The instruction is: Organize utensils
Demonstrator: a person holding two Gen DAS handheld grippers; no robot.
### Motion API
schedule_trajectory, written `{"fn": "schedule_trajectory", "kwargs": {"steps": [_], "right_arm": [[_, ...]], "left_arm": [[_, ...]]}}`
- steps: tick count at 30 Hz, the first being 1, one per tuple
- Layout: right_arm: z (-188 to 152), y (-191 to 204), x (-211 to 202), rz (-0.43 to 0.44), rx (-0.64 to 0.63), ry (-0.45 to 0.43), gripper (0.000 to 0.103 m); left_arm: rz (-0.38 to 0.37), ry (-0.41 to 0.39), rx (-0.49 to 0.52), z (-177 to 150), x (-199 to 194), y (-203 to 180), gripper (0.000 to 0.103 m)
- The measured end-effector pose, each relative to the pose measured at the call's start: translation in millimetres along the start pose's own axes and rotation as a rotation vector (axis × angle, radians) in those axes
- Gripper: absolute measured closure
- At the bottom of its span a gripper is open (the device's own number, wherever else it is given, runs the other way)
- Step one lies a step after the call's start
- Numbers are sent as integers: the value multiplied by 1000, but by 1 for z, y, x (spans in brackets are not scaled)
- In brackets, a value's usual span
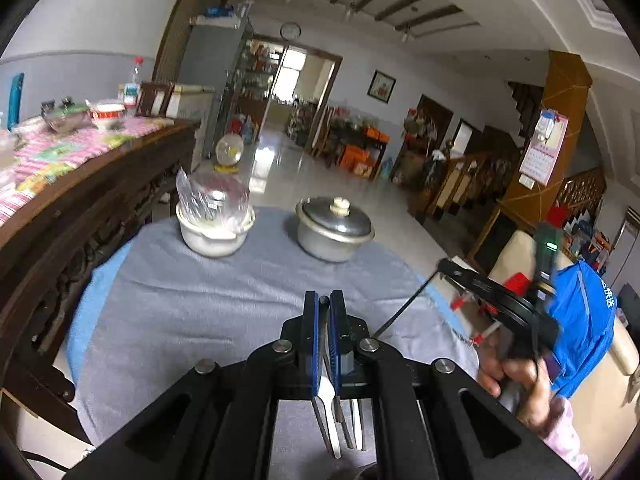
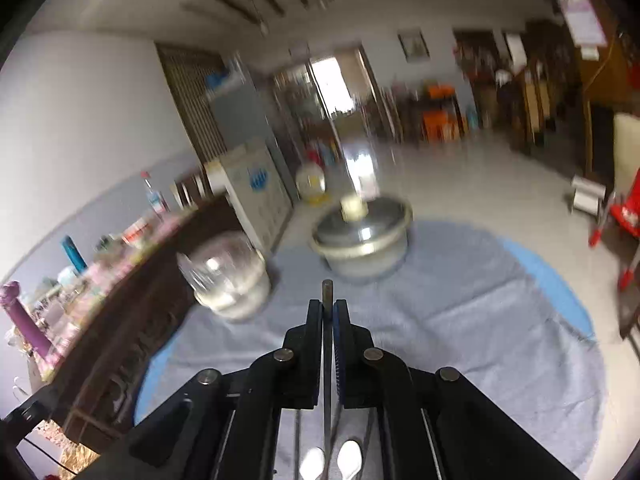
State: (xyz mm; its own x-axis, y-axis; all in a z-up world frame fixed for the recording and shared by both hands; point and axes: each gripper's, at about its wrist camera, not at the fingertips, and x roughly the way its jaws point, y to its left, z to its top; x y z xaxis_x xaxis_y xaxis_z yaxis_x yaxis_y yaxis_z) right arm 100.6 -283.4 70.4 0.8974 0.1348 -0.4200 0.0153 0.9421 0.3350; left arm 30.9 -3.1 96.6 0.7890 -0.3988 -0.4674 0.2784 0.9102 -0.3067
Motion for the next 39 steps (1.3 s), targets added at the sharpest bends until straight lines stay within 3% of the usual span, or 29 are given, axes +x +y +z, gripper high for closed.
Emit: {"fn": "schedule_trajectory", "kwargs": {"steps": [4,8,18,25,27,33,37,39], "right_arm": [[-2,20,-56,26,-25,-104,97],[-3,40,-102,76,-65,-148,97],[-29,66,-182,134,-150,-156,97],[-58,73,-203,113,-187,-114,97],[-69,71,-203,110,-177,-86,97],[-96,60,-187,67,-170,3,96],[-102,44,-185,90,-100,67,94],[-101,33,-190,89,-63,50,85]], "left_arm": [[7,-44,17,-1,-24,-12,98],[-13,-70,23,-2,-47,-24,98],[-50,-135,31,-6,-103,-41,98],[-89,-146,36,-10,-121,-49,98],[-84,-137,40,-15,-119,-51,98],[-16,-2,58,-41,-77,-49,98],[29,72,49,-55,-59,-40,98],[28,66,38,-58,-65,-33,93]]}}
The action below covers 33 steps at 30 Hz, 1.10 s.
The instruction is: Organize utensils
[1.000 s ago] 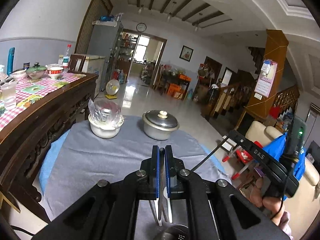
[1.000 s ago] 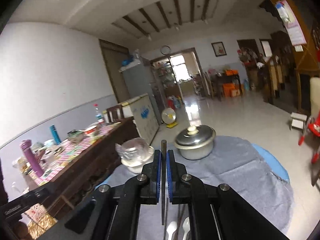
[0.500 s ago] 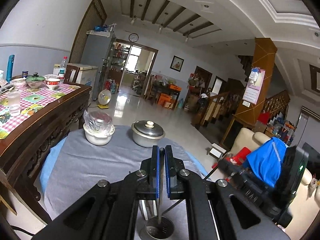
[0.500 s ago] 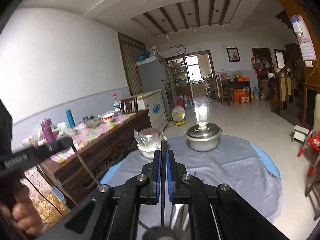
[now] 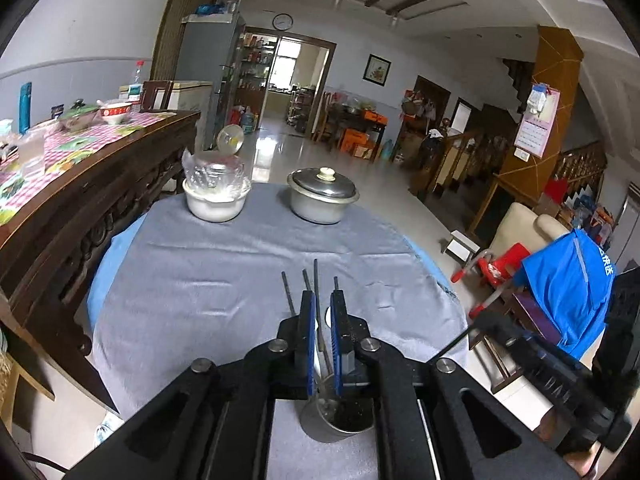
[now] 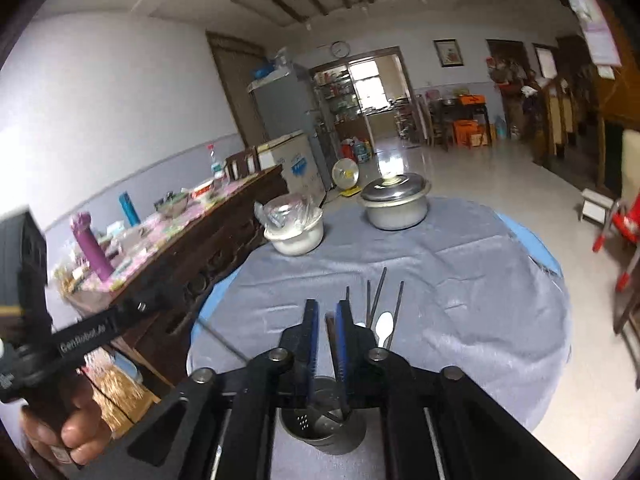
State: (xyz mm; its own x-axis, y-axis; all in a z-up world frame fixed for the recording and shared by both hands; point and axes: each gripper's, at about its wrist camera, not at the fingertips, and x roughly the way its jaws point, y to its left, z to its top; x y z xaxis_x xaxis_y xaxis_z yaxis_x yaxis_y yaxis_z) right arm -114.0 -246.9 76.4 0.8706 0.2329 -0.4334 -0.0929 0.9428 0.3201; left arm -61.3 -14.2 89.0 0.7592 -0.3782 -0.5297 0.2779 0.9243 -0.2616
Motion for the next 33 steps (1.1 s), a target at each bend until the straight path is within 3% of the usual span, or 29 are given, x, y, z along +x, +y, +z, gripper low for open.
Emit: {"fn": "schedule_trajectory", "kwargs": {"steps": [2,4,10,18,28,33], "right_arm": [[3,-15,-5,-7,52,-21,80],[6,-31,-4,-24,105,-32,79],[-2,-75,12,-72,248,-6,79],[-29,-123,35,-124,375,72,79],[-53,-140,66,-133,416,185,79],[-60,-137,81,-132,416,223,79]], "left_arm": [[4,-32,-11,1,-9,10,78],[27,-60,-16,2,-16,16,75],[74,-70,-72,2,-11,51,75],[213,-7,-171,-19,18,100,75],[482,89,-197,-48,44,147,73],[537,103,-165,-55,51,152,73]]}}
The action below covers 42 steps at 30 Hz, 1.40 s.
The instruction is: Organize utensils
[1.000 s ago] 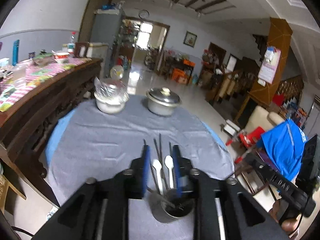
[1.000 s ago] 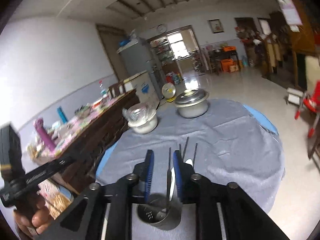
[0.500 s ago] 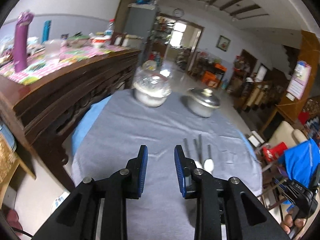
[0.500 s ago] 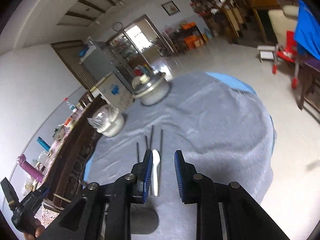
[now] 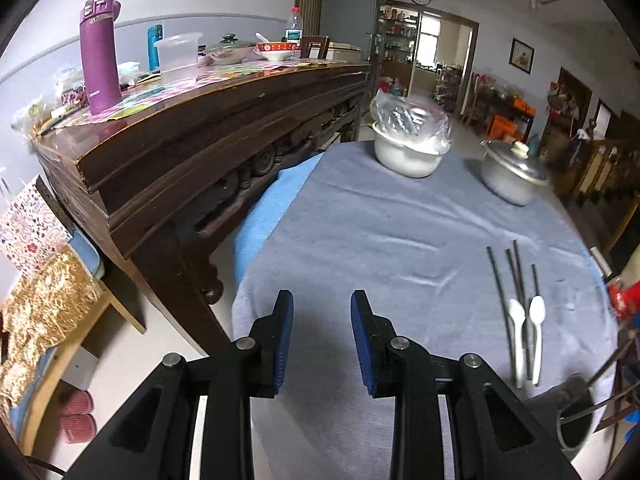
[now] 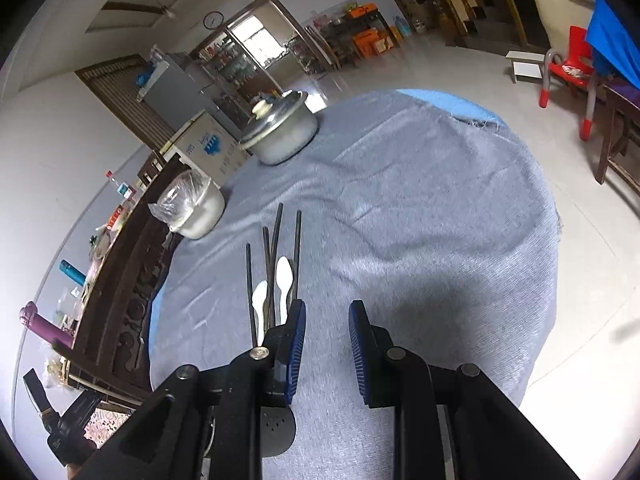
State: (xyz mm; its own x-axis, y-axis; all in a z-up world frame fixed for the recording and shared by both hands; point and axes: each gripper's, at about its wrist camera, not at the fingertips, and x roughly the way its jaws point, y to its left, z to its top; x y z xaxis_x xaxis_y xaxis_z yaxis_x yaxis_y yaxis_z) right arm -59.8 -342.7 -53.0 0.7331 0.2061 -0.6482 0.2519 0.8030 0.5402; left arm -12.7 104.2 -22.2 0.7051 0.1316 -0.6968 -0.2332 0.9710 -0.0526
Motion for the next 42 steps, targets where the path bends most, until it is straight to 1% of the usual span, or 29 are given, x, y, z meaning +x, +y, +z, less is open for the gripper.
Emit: {"fn": "schedule_trajectory", "kwargs": {"steps": [12,27,34,36,37,38,40,41,42], "right_arm": [[0,4,21,-16,-7,39,79],[5,3,50,0,4,93,79],[9,8,66,23,-6,118,79],[11,11,73,42,-12,129,79],[12,12,76,52,-16,132,79],[14,13,80,65,-22,135,79],[20,18,89,91,-42,140,79],[22,20,94,105,-54,144,78],[26,24,100,121,-70,153,73]], "left_arm": [[35,16,45,0,19,-10,73],[46,53,74,1,41,-23,73],[45,73,93,0,54,-31,72],[31,80,107,0,59,-35,72],[14,83,114,1,61,-38,70],[-23,88,125,2,66,-42,64],[-87,99,138,5,73,-48,59],[-140,111,155,8,79,-54,58],[-182,120,169,10,84,-59,58]]}}
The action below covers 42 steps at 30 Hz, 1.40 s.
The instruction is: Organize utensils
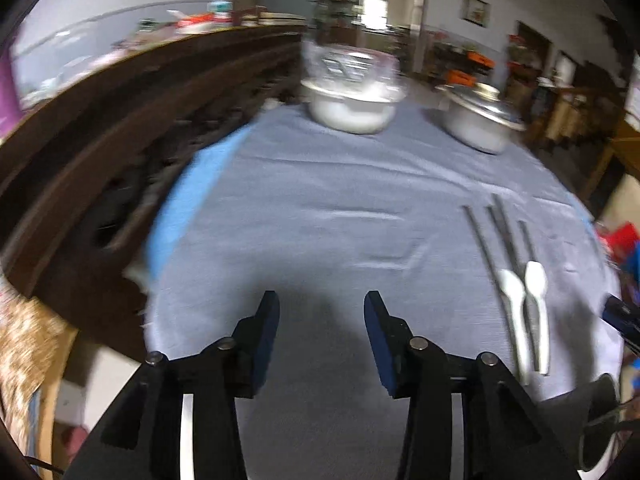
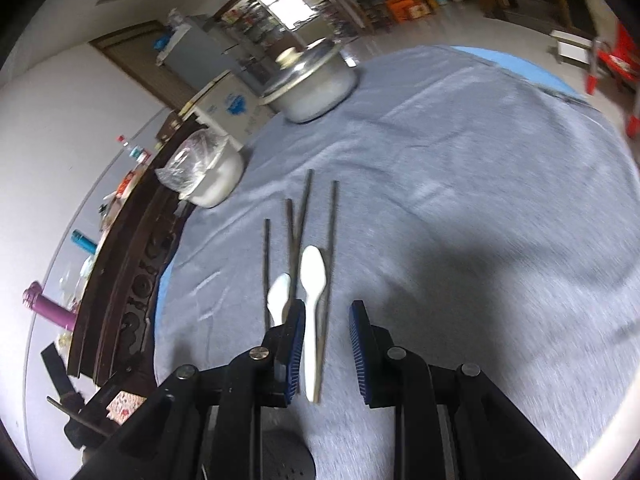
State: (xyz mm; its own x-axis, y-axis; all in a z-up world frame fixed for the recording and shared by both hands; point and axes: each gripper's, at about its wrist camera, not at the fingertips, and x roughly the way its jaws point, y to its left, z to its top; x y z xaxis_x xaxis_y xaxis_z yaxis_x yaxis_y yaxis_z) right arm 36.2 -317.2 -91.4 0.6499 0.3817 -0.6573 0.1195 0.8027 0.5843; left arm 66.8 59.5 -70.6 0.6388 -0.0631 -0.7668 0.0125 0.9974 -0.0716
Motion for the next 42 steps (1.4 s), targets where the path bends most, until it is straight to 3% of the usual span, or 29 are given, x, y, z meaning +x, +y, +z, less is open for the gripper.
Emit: {"fn": "schedule_trajectory", "kwargs": {"steps": [1,3,4,8,11,14,21,31,32,33,36,40,42], "right_arm": [[3,2,5,9,-10,4,70],[10,6,16,31,-30,5,53],[13,8,20,37,-38,4,52],[23,19,48,22,-98,28,52],[28,29,65,3,-169,38,66],[32,37,79,-12,-232,39,69],[46,26,115,16,-234,112,70],[43,21,121,43,-263,150,70],[41,19,119,45,-268,152,71],[40,17,117,39,-277,155,82],[39,13,116,36,-282,162,98],[36,13,115,20,-305,152,101],[35,13,113,14,-305,144,101]], "left_arm": [[-42,7,18,3,6,-5,57],[-103,36,45,9,20,-16,56],[-132,51,57,11,27,-22,56],[-233,87,116,18,45,-52,56],[-291,89,188,19,51,-80,56],[-361,102,240,21,60,-104,56],[-489,154,265,25,80,-130,57],[-491,183,356,21,93,-156,57],[-490,184,366,20,94,-158,57],[-488,186,376,18,94,-160,57],[-469,190,415,14,98,-170,57],[-441,187,449,10,103,-178,57],[-409,173,478,9,103,-181,64]]}}
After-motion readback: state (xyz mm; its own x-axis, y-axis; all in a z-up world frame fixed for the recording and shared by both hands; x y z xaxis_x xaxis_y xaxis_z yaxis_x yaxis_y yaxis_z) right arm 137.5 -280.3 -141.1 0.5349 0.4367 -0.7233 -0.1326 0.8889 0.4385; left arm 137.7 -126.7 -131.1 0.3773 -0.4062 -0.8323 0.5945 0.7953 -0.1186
